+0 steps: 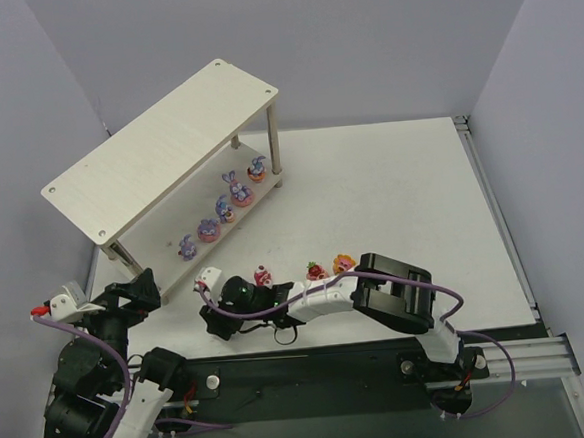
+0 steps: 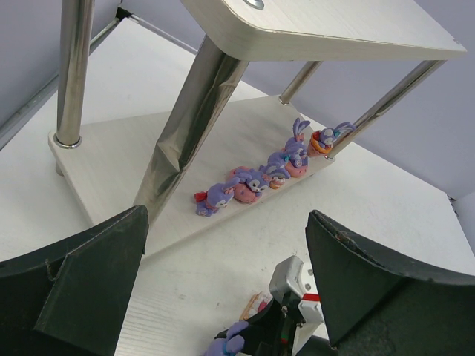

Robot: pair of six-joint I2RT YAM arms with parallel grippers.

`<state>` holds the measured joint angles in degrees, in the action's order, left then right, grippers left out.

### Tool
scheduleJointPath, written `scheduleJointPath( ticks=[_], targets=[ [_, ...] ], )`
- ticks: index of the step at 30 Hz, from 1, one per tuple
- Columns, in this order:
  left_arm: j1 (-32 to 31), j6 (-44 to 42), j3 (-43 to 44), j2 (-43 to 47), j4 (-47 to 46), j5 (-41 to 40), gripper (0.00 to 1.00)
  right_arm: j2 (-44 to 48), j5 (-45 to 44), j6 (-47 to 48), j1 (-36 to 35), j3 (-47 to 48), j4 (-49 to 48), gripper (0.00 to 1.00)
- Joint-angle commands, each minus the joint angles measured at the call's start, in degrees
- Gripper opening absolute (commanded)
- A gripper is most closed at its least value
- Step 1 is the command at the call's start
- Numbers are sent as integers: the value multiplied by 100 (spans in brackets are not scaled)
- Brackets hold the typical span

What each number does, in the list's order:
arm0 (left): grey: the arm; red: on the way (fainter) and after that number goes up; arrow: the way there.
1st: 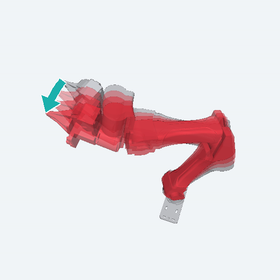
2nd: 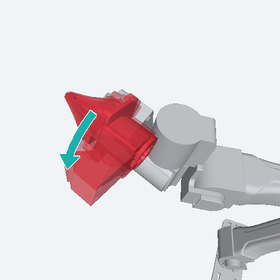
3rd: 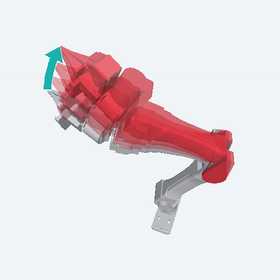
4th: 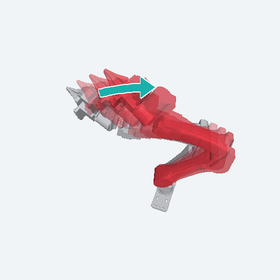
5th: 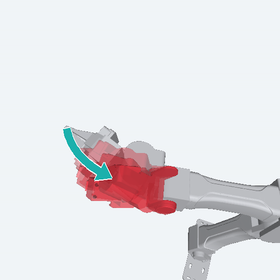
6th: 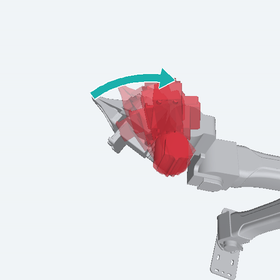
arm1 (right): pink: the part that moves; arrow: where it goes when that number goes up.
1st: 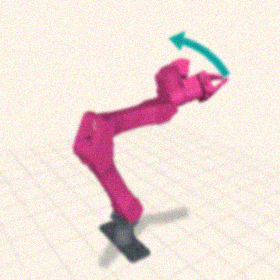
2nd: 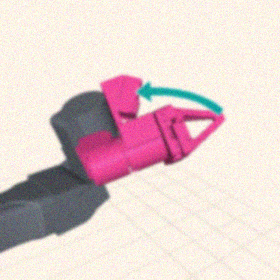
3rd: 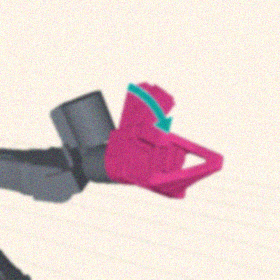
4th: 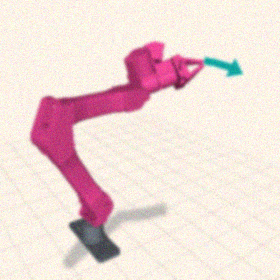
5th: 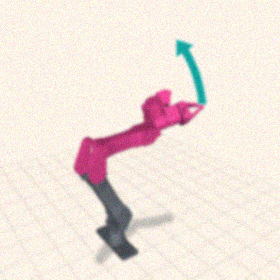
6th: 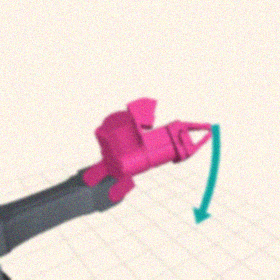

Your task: Place and organize the plastic toys onto the shelf

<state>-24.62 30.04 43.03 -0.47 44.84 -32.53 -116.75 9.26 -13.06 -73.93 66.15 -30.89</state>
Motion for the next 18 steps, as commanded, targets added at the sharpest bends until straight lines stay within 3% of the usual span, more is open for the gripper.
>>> scheduleJointPath(
  ticks=[1, 18],
  targets=[
    [1, 46, 22, 135, -89, 37, 97, 188, -678, -241, -34, 591, -154, 13],
    [1, -86, 48, 232, -177, -69, 97, -761, -1444, -153, 107, 2754, 242, 13]
  ],
)
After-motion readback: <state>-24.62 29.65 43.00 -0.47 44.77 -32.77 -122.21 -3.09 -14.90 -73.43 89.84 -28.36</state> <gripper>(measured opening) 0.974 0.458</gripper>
